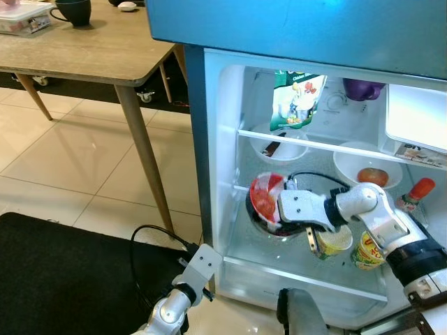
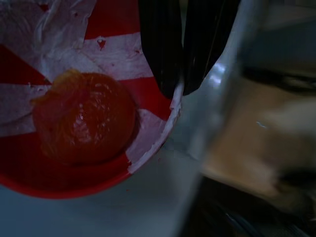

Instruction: Restocking fridge

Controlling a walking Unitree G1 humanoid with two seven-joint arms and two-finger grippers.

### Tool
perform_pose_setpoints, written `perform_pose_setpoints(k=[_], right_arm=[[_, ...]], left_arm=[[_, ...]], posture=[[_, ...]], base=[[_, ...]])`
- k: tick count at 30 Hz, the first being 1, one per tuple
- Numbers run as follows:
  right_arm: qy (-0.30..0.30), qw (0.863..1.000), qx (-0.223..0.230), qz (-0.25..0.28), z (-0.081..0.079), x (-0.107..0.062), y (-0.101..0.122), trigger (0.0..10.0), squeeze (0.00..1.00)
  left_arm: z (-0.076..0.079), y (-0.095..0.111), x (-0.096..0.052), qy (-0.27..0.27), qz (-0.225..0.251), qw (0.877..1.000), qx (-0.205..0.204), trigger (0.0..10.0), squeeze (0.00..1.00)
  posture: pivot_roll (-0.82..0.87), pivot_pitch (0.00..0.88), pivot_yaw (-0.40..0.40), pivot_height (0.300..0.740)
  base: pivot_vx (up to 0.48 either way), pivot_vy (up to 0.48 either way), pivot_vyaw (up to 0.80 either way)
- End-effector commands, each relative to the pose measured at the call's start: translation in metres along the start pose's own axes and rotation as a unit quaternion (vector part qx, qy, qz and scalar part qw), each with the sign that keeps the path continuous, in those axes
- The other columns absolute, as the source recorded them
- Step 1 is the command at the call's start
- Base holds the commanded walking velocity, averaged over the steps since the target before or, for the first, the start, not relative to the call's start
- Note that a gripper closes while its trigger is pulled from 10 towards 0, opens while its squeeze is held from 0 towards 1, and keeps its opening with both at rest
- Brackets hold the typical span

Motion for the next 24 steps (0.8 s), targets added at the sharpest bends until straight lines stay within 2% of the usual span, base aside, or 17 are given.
perform_pose_setpoints(k=[1,6,7,12,14,21,24], right_arm=[[-0.026,0.999,-0.028,-0.012,0.012,-0.002,0.002,10.0,0.0],[-0.054,0.997,-0.045,-0.031,0.025,-0.001,0.002,10.0,0.0],[-0.063,0.996,-0.056,-0.043,0.031,0.001,0.003,10.0,0.0],[-0.061,0.994,-0.068,-0.052,0.033,0.006,0.004,10.0,0.0],[-0.075,0.992,-0.083,-0.063,0.038,0.01,0.003,10.0,0.0],[-0.077,0.989,-0.092,-0.083,0.04,0.014,-0.002,10.0,0.0],[-0.065,0.988,-0.084,-0.112,0.038,0.016,-0.012,10.0,0.0]], left_arm=[[0.006,0.001,0.001,-0.012,0.002,1.0,0.006,10.0,0.0],[0.014,0.01,0.004,-0.03,0.021,0.999,0.027,10.0,0.0],[0.013,0.033,0.009,-0.023,0.07,0.997,0.04,10.0,0.0],[0.004,0.065,0.016,0.004,0.134,0.99,0.038,10.0,0.0],[-0.001,0.082,0.018,0.013,0.165,0.985,0.039,10.0,0.0],[-0.003,0.094,0.02,0.016,0.186,0.982,0.041,10.0,0.0],[-0.003,0.099,0.02,0.017,0.195,0.98,0.041,10.0,0.0]], posture=[[-0.1,0.01,-0.074,0.547],[-0.1,0.009,-0.076,0.547],[-0.1,0.005,-0.078,0.547],[-0.09,0.001,-0.082,0.547],[-0.09,0.002,-0.083,0.547],[-0.09,0.004,-0.081,0.547],[-0.09,0.004,-0.081,0.547]], base=[[0.0,0.0,0.0],[0.0,0.0,0.0],[0.0,0.0,0.0],[0.0,0.0,0.0],[0.0,0.0,0.0],[0.0,0.0,0.0],[0.0,0.0,0.0]])
Point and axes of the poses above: a point about 5 cm out from each wrist's last joint towards the gripper, its own x axis pointing out of the wrist towards the gripper, its own y axis along the axis of the wrist's last joint, z = x × y, the point moved 6 cm from there along x, pointing out of the wrist towards the gripper, and after that the axes turned 2 degrees about -x, right-handed, at the moved point
